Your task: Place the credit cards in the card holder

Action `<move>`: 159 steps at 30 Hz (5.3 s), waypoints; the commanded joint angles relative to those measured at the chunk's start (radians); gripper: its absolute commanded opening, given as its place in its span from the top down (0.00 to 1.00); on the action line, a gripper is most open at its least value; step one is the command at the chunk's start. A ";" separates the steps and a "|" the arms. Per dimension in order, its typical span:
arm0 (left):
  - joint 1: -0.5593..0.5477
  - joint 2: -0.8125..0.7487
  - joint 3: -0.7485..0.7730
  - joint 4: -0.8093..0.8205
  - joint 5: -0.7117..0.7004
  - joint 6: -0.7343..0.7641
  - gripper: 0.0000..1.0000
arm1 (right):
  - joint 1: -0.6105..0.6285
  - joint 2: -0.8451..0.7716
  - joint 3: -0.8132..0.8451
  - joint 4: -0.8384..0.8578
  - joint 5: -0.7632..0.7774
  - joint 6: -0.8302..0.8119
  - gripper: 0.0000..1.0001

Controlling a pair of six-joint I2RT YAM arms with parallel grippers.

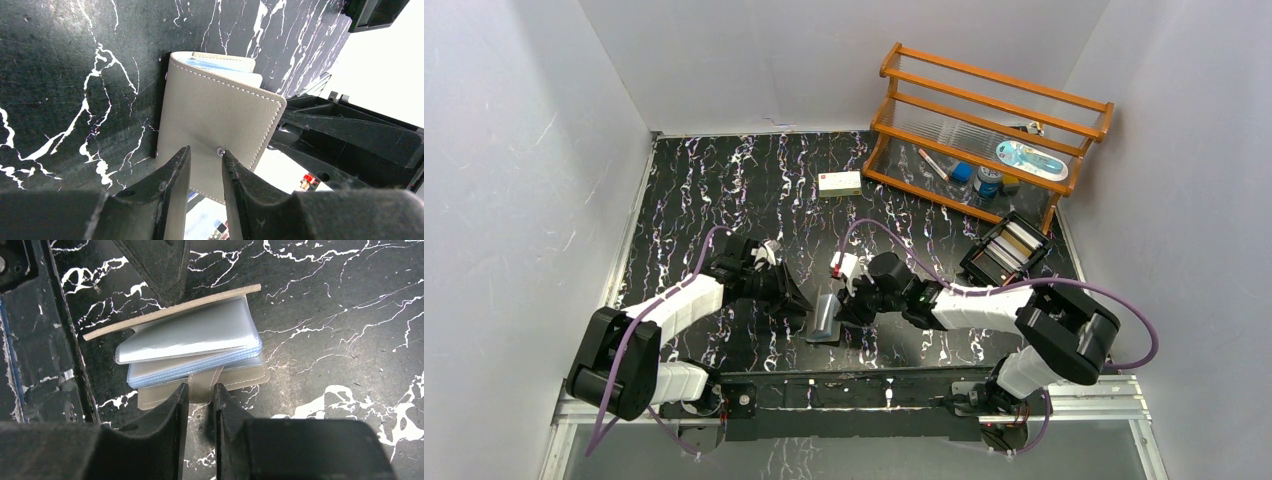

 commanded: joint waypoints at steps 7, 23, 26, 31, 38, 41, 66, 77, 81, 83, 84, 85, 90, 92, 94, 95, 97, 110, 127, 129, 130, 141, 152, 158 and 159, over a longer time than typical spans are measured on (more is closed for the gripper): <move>-0.013 0.005 -0.023 0.002 0.003 -0.012 0.71 | 0.002 -0.033 -0.099 0.409 -0.036 0.167 0.96; -0.046 0.079 -0.023 0.009 -0.045 -0.007 0.70 | 0.002 0.050 -0.194 0.759 -0.014 0.355 0.97; -0.047 0.079 -0.023 0.002 -0.063 -0.002 0.69 | 0.002 0.042 -0.206 0.774 -0.019 0.329 0.97; -0.052 0.113 -0.021 -0.003 -0.086 0.003 0.69 | 0.002 0.016 -0.223 0.781 -0.064 0.242 0.95; -0.066 0.141 -0.018 -0.004 -0.122 -0.001 0.69 | 0.002 0.011 -0.225 0.702 -0.117 0.170 0.82; -0.074 0.144 -0.019 -0.004 -0.139 -0.001 0.69 | 0.002 -0.037 -0.241 0.677 -0.143 0.157 0.70; -0.096 0.079 0.120 -0.178 -0.239 0.106 0.56 | 0.002 -0.116 0.018 -0.234 0.280 1.052 0.59; -0.129 0.029 0.124 -0.062 -0.077 0.029 0.72 | -0.007 -0.047 0.079 -0.134 0.088 0.691 0.47; -0.142 0.063 0.073 -0.018 -0.086 0.014 0.80 | -0.152 0.020 -0.006 0.111 -0.238 0.618 0.37; -0.142 0.053 0.066 -0.018 -0.100 0.010 0.78 | -0.157 0.095 0.015 0.144 -0.314 0.603 0.37; -0.142 0.054 0.065 -0.018 -0.103 0.010 0.78 | -0.156 0.124 0.013 0.184 -0.351 0.610 0.37; -0.141 0.055 0.065 -0.018 -0.107 0.009 0.77 | -0.156 0.147 0.012 0.207 -0.368 0.618 0.38; -0.143 0.069 0.060 -0.035 -0.141 0.023 0.77 | -0.158 0.157 -0.008 0.252 -0.416 0.621 0.39; -0.145 0.074 0.056 -0.038 -0.151 0.027 0.77 | -0.156 0.153 -0.011 0.261 -0.445 0.619 0.41; -0.145 0.074 0.052 -0.048 -0.170 0.032 0.77 | -0.156 0.151 -0.021 0.282 -0.467 0.629 0.43; -0.147 0.074 0.052 -0.058 -0.189 0.036 0.77 | -0.156 0.147 -0.027 0.291 -0.472 0.636 0.44; -0.154 0.074 0.056 -0.085 -0.225 0.045 0.77 | -0.156 0.143 -0.039 0.310 -0.482 0.649 0.47; -0.177 0.090 0.070 -0.158 -0.322 0.074 0.69 | -0.156 0.151 -0.065 0.306 -0.496 0.658 0.54; -0.261 0.115 0.105 -0.164 -0.354 0.008 0.63 | -0.137 -0.210 -0.114 -0.130 -0.020 0.883 0.58; -0.278 0.101 0.120 -0.162 -0.373 -0.010 0.67 | -0.130 -0.212 -0.125 -0.110 -0.027 0.915 0.59; -0.284 0.097 0.127 -0.164 -0.383 -0.013 0.70 | -0.126 -0.209 -0.126 -0.102 -0.027 0.924 0.59; -0.338 0.113 0.152 -0.161 -0.492 -0.078 0.77 | -0.056 -0.123 -0.134 -0.047 0.033 1.062 0.64; -0.345 0.036 0.204 -0.268 -0.497 -0.036 0.52 | -0.047 -0.065 -0.105 -0.002 0.063 1.065 0.67; -0.343 0.035 0.227 -0.348 -0.536 0.016 0.48 | -0.047 -0.042 -0.069 -0.036 0.068 1.041 0.67; -0.343 0.036 0.226 -0.347 -0.536 0.021 0.48 | -0.048 -0.039 -0.067 -0.037 0.068 1.041 0.67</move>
